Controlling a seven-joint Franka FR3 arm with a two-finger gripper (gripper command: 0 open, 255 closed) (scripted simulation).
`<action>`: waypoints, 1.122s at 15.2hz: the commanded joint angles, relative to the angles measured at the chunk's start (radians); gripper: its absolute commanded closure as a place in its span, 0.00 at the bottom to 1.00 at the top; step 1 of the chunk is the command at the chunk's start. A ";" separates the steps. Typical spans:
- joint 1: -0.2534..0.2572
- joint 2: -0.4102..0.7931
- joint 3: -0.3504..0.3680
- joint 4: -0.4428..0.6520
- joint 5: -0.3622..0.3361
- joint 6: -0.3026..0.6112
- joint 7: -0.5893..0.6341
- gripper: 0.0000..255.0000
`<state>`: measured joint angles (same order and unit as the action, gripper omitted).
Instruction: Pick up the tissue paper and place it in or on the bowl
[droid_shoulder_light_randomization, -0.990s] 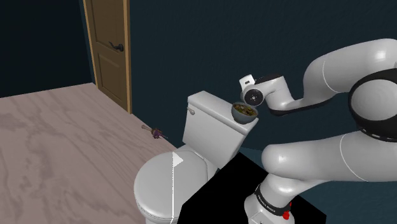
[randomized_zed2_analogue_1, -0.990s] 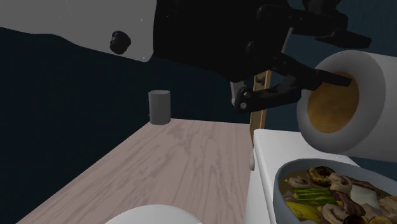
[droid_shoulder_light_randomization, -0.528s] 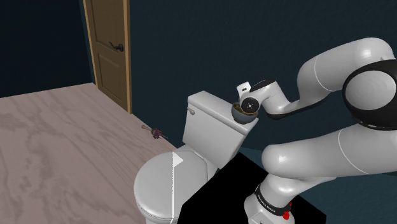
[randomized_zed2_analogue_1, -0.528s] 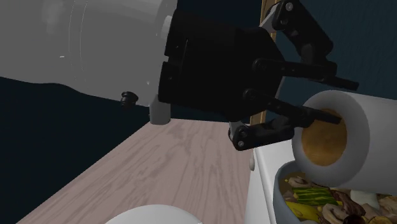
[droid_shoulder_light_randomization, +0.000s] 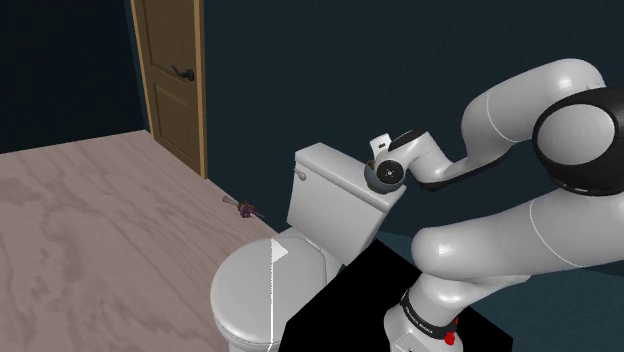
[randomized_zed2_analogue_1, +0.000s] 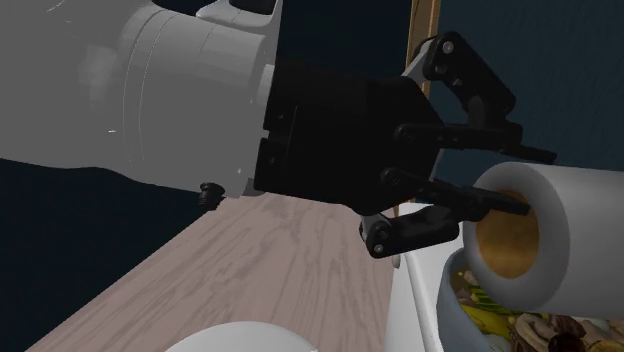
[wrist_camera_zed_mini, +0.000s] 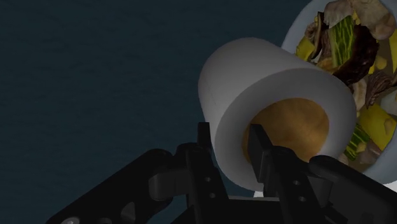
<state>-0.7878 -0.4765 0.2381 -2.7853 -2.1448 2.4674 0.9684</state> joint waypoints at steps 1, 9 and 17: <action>-0.001 0.006 -0.001 -0.006 0.004 0.005 -0.002 1.00; -0.001 0.006 -0.001 -0.006 0.004 0.005 -0.002 0.00; 0.042 -0.190 0.047 -0.120 0.186 0.044 -0.119 0.00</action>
<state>-0.7468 -0.6635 0.2843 -2.9037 -1.9623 2.5113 0.8513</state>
